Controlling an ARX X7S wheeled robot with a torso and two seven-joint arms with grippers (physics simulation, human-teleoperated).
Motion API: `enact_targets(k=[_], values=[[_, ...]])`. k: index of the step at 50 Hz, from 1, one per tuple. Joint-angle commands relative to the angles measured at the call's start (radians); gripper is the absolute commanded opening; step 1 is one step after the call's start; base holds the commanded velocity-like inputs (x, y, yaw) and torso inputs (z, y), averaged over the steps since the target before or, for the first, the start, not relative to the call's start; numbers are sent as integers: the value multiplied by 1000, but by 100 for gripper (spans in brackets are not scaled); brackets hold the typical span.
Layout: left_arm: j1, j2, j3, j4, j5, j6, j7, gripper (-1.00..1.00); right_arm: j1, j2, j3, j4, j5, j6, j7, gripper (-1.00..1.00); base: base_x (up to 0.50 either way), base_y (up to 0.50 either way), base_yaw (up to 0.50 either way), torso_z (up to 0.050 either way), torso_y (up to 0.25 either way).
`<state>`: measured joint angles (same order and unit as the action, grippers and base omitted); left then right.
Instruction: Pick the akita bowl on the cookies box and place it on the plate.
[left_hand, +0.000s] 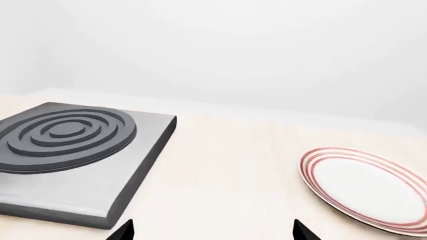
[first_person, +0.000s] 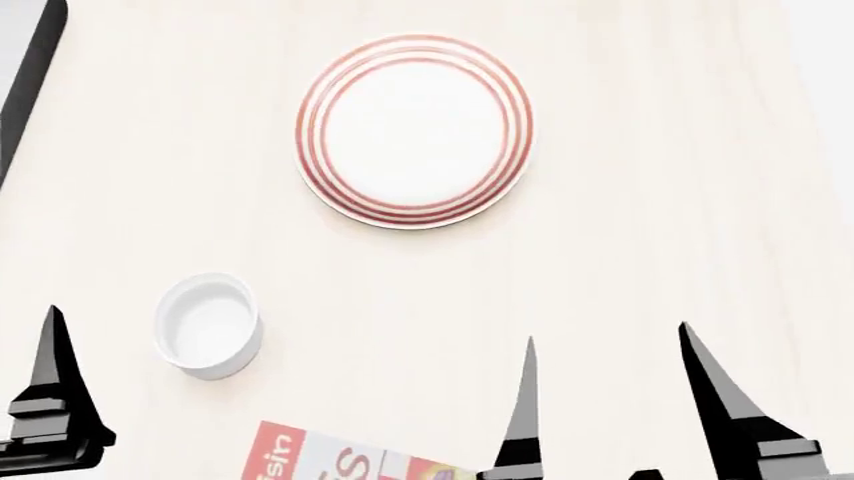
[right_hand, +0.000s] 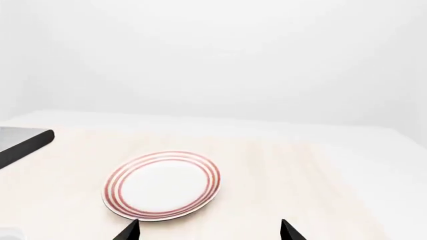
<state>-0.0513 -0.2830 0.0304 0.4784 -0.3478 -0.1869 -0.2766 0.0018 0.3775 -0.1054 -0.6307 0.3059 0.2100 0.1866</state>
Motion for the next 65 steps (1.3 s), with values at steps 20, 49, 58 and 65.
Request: enact_targets(k=[20,49,58,65], values=[[-118,-53,-28,95,-44,-315,-139,100,336,258,80,-366,537,566,21,100,0,0,0,0,0],[-103,-69,-32,99,-39,-298,-149,100,995,515,-469,-416,1176,715,164,100,0,0,0,0,0],[-104,-70,-40,103,-53,-303,-151,100,1243,551,-855,-416,1178,609,230,100,0,0,0,0,0],[-102,-72,-37,105,-57,-302,-151,100,1512,565,-1328,-416,1097,430,270,100,0,0,0,0,0]])
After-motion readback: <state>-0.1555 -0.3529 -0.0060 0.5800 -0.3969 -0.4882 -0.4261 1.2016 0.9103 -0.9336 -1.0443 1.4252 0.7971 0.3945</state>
